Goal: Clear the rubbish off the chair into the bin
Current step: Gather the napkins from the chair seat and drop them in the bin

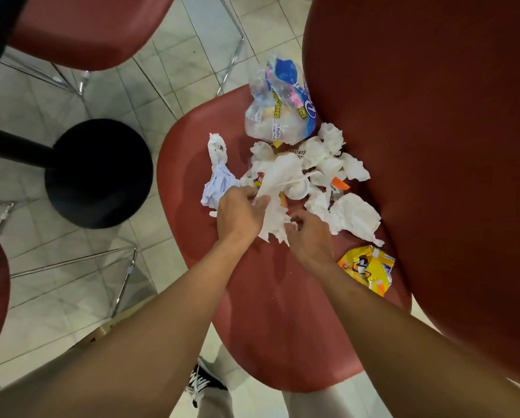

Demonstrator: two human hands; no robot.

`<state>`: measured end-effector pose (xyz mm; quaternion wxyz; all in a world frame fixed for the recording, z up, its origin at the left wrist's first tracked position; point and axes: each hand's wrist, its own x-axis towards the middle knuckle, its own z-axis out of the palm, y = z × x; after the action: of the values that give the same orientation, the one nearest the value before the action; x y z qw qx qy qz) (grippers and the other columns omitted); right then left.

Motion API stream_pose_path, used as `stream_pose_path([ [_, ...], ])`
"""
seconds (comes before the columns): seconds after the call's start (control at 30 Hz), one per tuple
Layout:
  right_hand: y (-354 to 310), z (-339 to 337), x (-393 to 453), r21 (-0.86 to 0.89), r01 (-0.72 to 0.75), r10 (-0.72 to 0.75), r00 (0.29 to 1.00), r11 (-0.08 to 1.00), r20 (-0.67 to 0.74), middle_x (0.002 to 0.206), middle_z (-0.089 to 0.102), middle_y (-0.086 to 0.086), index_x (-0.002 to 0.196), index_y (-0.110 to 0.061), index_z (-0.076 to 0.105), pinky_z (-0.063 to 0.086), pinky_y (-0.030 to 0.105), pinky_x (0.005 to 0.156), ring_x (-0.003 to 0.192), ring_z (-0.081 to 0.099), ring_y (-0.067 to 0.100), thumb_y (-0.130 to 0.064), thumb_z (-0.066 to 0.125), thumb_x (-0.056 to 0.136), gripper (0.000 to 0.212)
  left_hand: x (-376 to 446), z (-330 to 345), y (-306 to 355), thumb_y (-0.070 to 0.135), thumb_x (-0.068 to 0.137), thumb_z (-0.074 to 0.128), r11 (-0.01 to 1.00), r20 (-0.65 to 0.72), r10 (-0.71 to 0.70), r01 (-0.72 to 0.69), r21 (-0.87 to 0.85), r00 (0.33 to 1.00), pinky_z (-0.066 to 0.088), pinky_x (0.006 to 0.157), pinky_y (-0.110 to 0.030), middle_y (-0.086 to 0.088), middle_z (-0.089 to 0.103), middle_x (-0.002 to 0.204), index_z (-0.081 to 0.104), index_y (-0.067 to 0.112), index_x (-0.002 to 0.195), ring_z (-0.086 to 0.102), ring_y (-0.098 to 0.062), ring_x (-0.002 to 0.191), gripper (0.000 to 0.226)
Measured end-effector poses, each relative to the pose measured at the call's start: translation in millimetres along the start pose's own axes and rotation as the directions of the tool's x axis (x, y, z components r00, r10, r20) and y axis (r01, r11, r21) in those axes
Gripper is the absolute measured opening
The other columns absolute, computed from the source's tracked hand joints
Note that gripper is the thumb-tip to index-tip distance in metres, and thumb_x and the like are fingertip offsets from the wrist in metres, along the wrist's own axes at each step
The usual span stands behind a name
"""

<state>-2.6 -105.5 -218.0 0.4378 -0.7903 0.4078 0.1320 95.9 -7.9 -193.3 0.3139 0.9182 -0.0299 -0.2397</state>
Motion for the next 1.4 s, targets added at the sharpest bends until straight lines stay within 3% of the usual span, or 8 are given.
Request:
stream_pose_path([
  [0.23,-11.8,-35.3,-36.2,0.002,-0.06,0.06,0.99,0.998,-0.131,0.089,0.07,0.008,0.098,-0.014,0.067,0.051,0.035,0.076,0.087,0.063,0.029,-0.015,0.054,0.083,0.019,-45.4,-31.2,16.8,0.029,0.082,0.068,0.989,0.007,0.04,-0.039,-0.142,0.999,0.04,0.056,-0.028,-0.004,0.065,0.067,0.068,0.014,0.071,0.056,-0.018,0.063,0.019],
  [0.47,-28.8,-55.6,-93.0,-0.006,-0.066,0.063,0.973,0.998,-0.222,0.089,0.071,0.01,0.101,-0.013,0.067,0.05,0.034,0.076,0.088,0.062,0.031,-0.016,0.055,0.084,0.022,-96.4,-63.7,11.6,0.028,0.079,0.068,0.991,-0.023,0.057,-0.059,-0.117,0.998,0.034,0.054,-0.031,-0.01,0.054,0.06,0.054,0.004,0.06,0.046,-0.022,0.056,0.034],
  [0.57,-37.6,-58.0,-116.5,-0.011,-0.069,0.064,0.967,0.998,-0.248,0.09,0.072,0.009,0.103,-0.014,0.067,0.051,0.034,0.074,0.085,0.064,0.03,-0.017,0.054,0.084,0.023,-117.2,-81.0,7.2,0.027,0.079,0.068,0.99,-0.02,0.038,-0.04,-0.133,0.999,0.031,0.052,-0.029,0.002,0.044,0.051,0.052,0.009,0.055,0.039,-0.015,0.05,0.034],
  [0.73,-58.0,-50.4,-166.0,-0.019,-0.027,0.021,0.961,0.999,-0.275,0.097,0.071,0.009,0.106,-0.014,0.067,0.053,0.036,0.077,0.087,0.064,0.029,-0.017,0.054,0.085,0.025,-153.1,-116.5,-10.3,0.028,0.079,0.069,0.99,-0.039,0.022,-0.027,-0.14,0.999,0.031,0.053,-0.029,0.005,0.036,0.047,0.042,0.012,0.052,0.037,-0.017,0.049,0.041],
  [0.93,-84.6,-18.0,-221.9,-0.053,0.048,-0.058,0.978,0.997,-0.203,0.092,0.071,0.006,0.102,-0.017,0.068,0.054,0.035,0.072,0.082,0.065,0.027,-0.016,0.055,0.084,0.023,-194.8,-163.9,-51.5,0.031,0.079,0.067,0.987,-0.098,-0.073,0.057,-0.151,0.992,0.032,0.049,-0.024,0.005,0.046,0.051,0.053,0.011,0.057,0.045,-0.015,0.054,0.034],
  [1.13,-116.7,36.2,-271.6,-0.086,0.123,-0.133,0.983,0.989,-0.127,0.096,0.073,0.007,0.108,-0.015,0.069,0.053,0.033,0.076,0.085,0.066,0.026,-0.015,0.055,0.085,0.027,-231.3,-206.5,-122.4,0.03,0.08,0.066,0.966,-0.142,-0.2,0.171,-0.192,0.969,0.029,0.048,-0.026,0.004,0.046,0.051,0.047,0.016,0.051,0.045,-0.018,0.054,0.037],
  [1.3,-146.9,89.3,-314.8,-0.135,0.233,-0.241,0.97,0.963,-0.045,0.09,0.072,0.005,0.102,-0.014,0.07,0.046,0.028,0.071,0.084,0.063,0.025,-0.013,0.054,0.085,0.023,-263.5,-247.2,-190.1,0.027,0.08,0.066,0.936,-0.197,-0.273,0.212,-0.281,0.942,0.03,0.047,-0.025,0.006,0.052,0.053,0.057,0.013,0.057,0.047,-0.014,0.053,0.028],
  [1.4,-163.2,120.7,-337.6,-0.146,0.286,-0.286,0.958,0.947,0.022,0.081,0.068,0.002,0.093,-0.016,0.069,0.048,0.031,0.069,0.075,0.06,0.023,-0.013,0.053,0.084,0.018,-283.1,-270.9,-228.1,0.024,0.08,0.068,0.915,-0.237,-0.312,0.224,-0.336,0.92,0.029,0.048,-0.024,0.01,0.05,0.054,0.053,0.019,0.056,0.045,-0.008,0.052,0.029],
])
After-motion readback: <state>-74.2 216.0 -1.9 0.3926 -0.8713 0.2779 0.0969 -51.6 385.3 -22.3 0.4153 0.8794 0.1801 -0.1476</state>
